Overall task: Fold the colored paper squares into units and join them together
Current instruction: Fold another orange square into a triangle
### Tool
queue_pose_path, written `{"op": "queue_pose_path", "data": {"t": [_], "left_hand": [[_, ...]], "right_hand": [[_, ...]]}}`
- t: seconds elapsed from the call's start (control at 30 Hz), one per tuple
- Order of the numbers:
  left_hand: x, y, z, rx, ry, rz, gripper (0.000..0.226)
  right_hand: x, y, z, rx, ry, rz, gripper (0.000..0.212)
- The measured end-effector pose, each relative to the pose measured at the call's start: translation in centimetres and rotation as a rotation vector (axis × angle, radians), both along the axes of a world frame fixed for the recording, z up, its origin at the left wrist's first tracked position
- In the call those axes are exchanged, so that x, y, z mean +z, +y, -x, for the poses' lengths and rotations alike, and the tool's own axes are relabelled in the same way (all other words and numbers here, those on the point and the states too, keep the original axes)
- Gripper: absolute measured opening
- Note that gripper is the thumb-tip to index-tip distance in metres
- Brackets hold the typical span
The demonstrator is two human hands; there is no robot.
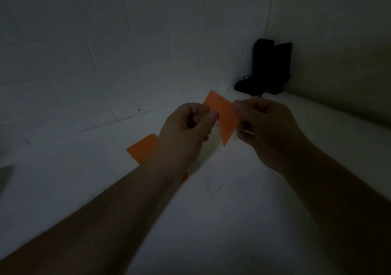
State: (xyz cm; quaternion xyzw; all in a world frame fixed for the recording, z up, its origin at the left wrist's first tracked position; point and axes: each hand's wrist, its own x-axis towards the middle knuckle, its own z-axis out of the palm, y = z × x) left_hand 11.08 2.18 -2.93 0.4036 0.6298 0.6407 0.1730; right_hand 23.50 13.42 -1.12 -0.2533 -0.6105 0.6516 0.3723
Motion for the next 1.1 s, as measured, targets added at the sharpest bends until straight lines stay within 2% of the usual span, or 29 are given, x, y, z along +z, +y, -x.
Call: {"op": "queue_pose_path", "data": {"t": [0.07, 0.2, 0.4, 0.53, 0.57, 0.7, 0.87, 0.97, 1.1], "left_hand": [[-0.1, 0.1, -0.3, 0.006, -0.031, -0.002, 0.015], [0.2, -0.2, 0.6, 0.086, -0.093, -0.026, 0.038], [0.9, -0.8, 0.8, -0.090, -0.179, 0.036, 0.014], [0.5, -0.6, 1.1, -0.073, -0.164, 0.042, 0.008], [0.5, -0.5, 1.1, -0.061, -0.182, 0.021, 0.008], [0.2, 0.1, 0.6, -0.032, -0.330, 0.000, 0.036], [-0.3, 0.5, -0.5, -0.154, -0.419, -0.029, 0.027], [-0.6, 0.3, -0.8, -0.243, -0.337, 0.012, 0.019], [-0.6, 0.3, -0.5, -0.232, -0.304, 0.010, 0.019]], "right_hand": [[-0.2, -0.3, 0.1, 0.028, -0.025, -0.067, 0.021], [-0.5, -0.3, 0.3, -0.052, -0.106, -0.307, 0.016], [-0.6, 0.0, 0.1, -0.069, -0.163, -0.408, 0.017], [-0.7, 0.1, 0.1, -0.061, -0.175, -0.431, 0.014], [-0.8, 0.1, 0.1, -0.064, -0.165, -0.422, 0.013], [-0.8, 0.1, 0.2, -0.080, -0.064, -0.230, 0.012], [-0.8, 0.3, 0.6, -0.136, 0.046, 0.087, 0.017], [-0.9, 0.3, 0.7, -0.111, 0.036, 0.130, 0.016], [-0.9, 0.2, 0.9, -0.044, 0.027, 0.174, 0.019]]}}
